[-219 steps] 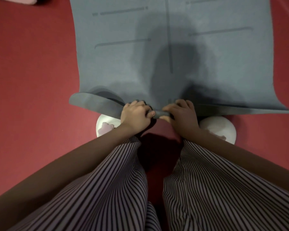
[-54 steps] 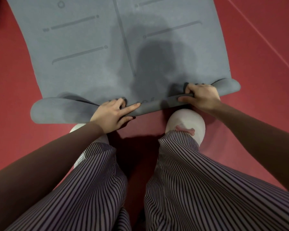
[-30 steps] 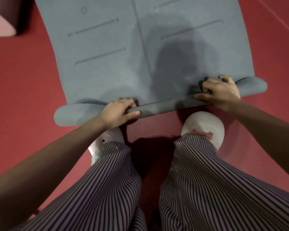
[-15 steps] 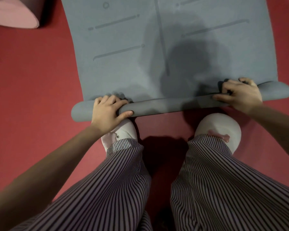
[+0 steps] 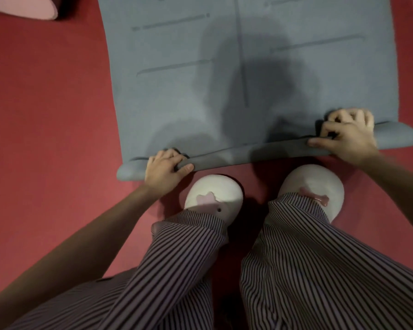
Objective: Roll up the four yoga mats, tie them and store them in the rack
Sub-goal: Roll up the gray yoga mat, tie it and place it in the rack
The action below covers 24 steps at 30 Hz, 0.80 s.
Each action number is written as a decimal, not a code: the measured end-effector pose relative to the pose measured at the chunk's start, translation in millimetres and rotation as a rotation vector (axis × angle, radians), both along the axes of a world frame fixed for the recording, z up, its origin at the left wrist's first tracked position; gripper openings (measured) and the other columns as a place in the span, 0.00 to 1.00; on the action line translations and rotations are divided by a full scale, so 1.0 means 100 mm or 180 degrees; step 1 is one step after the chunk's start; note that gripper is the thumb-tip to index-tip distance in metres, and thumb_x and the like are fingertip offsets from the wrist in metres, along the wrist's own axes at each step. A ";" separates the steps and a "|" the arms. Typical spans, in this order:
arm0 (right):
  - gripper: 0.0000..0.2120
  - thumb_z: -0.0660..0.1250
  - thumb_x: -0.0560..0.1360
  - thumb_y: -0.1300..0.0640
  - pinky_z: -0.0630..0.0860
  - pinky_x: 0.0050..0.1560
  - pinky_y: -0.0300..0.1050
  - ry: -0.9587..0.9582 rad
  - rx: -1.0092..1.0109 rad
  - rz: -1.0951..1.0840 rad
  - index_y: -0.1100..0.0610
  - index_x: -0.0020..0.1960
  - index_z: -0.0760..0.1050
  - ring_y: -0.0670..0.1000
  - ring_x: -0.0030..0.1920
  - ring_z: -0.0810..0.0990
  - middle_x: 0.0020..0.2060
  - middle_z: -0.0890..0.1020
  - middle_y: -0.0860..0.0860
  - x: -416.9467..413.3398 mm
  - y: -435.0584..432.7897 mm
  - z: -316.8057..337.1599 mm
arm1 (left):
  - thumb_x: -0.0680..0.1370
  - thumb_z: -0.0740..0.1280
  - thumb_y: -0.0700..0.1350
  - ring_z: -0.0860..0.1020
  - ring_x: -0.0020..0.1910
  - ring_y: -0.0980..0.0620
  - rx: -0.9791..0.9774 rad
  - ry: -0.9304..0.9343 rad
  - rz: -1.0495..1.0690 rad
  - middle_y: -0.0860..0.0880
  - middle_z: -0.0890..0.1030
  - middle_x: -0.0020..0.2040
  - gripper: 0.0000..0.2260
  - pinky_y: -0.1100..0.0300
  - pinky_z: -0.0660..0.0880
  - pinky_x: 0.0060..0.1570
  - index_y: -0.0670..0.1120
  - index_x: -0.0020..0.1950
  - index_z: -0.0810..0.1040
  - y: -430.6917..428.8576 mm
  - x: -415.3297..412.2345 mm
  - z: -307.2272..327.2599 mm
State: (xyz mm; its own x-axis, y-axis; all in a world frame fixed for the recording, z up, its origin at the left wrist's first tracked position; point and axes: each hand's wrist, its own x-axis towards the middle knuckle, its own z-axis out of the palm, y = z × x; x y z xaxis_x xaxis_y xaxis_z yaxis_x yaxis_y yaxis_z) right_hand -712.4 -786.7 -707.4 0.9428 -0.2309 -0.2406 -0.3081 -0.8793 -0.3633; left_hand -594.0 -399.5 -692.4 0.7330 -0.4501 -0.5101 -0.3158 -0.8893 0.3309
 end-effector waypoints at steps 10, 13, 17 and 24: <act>0.14 0.73 0.69 0.48 0.65 0.46 0.46 0.0416 0.0360 -0.0251 0.54 0.40 0.71 0.57 0.45 0.76 0.37 0.77 0.54 0.03 0.04 0.07 | 0.75 0.69 0.55 0.73 0.41 0.53 -0.0488 0.0381 0.0756 0.53 0.76 0.38 0.08 0.60 0.65 0.41 0.52 0.45 0.76 -0.06 0.15 -0.01; 0.15 0.74 0.68 0.50 0.64 0.47 0.47 0.0324 0.0381 -0.0349 0.56 0.35 0.71 0.57 0.46 0.75 0.34 0.75 0.52 0.05 0.05 0.08 | 0.74 0.71 0.54 0.75 0.40 0.53 -0.0355 0.0337 0.0843 0.53 0.77 0.36 0.09 0.61 0.66 0.39 0.49 0.42 0.77 -0.12 0.20 -0.05; 0.15 0.74 0.68 0.50 0.53 0.46 0.43 0.0134 0.0256 -0.0389 0.55 0.32 0.71 0.55 0.50 0.70 0.35 0.73 0.48 0.01 0.09 0.05 | 0.71 0.74 0.54 0.78 0.43 0.53 -0.0200 0.0445 0.1039 0.55 0.79 0.37 0.08 0.61 0.67 0.42 0.50 0.40 0.79 -0.20 0.29 -0.04; 0.16 0.74 0.68 0.49 0.51 0.46 0.41 0.0223 0.0317 -0.0338 0.53 0.32 0.68 0.54 0.49 0.72 0.34 0.74 0.49 0.03 0.05 0.04 | 0.72 0.71 0.54 0.69 0.57 0.42 0.0204 -0.0779 0.0306 0.45 0.75 0.53 0.12 0.52 0.59 0.54 0.49 0.49 0.77 -0.22 0.08 -0.03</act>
State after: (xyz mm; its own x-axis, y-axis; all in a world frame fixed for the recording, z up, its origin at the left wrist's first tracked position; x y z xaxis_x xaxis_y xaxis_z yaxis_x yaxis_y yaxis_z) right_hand -709.6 -781.5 -703.2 0.8944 -0.3001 -0.3316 -0.4250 -0.8011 -0.4214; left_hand -586.0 -422.0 -695.3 0.8758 -0.3450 -0.3376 -0.2926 -0.9357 0.1970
